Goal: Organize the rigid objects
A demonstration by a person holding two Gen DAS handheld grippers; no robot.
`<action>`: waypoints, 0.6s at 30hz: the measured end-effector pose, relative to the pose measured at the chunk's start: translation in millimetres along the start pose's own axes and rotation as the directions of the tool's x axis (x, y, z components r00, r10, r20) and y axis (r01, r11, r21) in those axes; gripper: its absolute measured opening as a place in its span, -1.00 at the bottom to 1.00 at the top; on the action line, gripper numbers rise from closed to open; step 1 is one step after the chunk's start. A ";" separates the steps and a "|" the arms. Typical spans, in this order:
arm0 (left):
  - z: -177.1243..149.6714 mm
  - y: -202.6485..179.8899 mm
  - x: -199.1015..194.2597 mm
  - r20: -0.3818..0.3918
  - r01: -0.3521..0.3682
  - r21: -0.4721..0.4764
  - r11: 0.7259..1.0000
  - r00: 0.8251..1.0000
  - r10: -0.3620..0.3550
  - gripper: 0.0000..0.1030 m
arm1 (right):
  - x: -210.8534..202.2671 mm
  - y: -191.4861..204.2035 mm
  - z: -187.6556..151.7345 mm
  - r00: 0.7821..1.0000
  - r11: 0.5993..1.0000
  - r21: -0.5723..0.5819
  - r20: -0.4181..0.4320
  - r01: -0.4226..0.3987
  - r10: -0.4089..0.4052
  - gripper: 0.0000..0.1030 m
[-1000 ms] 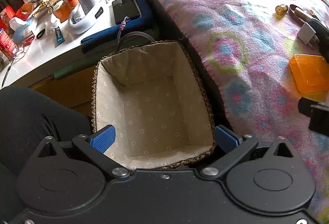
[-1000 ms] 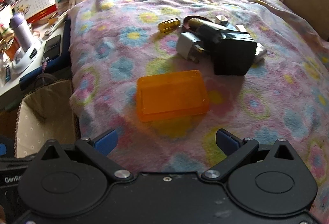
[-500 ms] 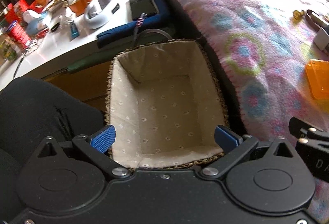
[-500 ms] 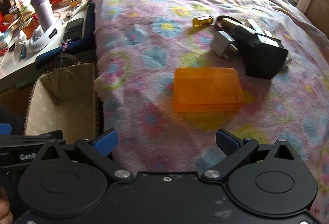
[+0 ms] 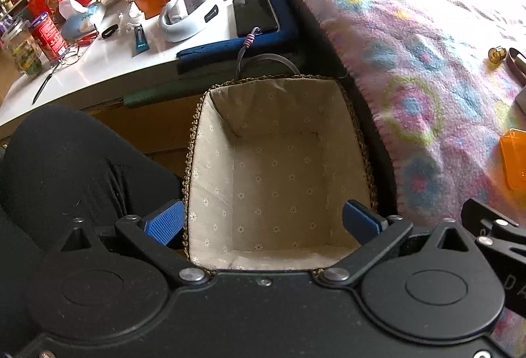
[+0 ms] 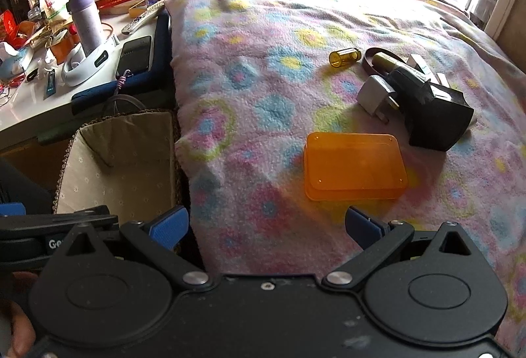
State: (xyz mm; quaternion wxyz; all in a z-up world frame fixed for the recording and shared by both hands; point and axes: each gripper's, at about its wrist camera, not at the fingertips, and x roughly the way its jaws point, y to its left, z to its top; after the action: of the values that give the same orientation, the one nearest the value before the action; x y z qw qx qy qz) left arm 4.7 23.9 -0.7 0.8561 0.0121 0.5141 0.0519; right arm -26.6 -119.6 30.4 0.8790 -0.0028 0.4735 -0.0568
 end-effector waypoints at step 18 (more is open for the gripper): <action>1.8 8.7 -1.0 0.005 0.023 -0.041 0.999 1.000 -0.023 0.92 | 1.9 -1.3 0.0 1.000 1.000 -0.012 0.011 0.017 -0.017 0.99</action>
State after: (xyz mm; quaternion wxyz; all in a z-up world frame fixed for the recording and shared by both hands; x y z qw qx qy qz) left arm 5.2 32.5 1.7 0.8577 -0.0114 0.5113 0.0527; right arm -25.7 -121.1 28.8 0.8809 -0.0126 0.4692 -0.0613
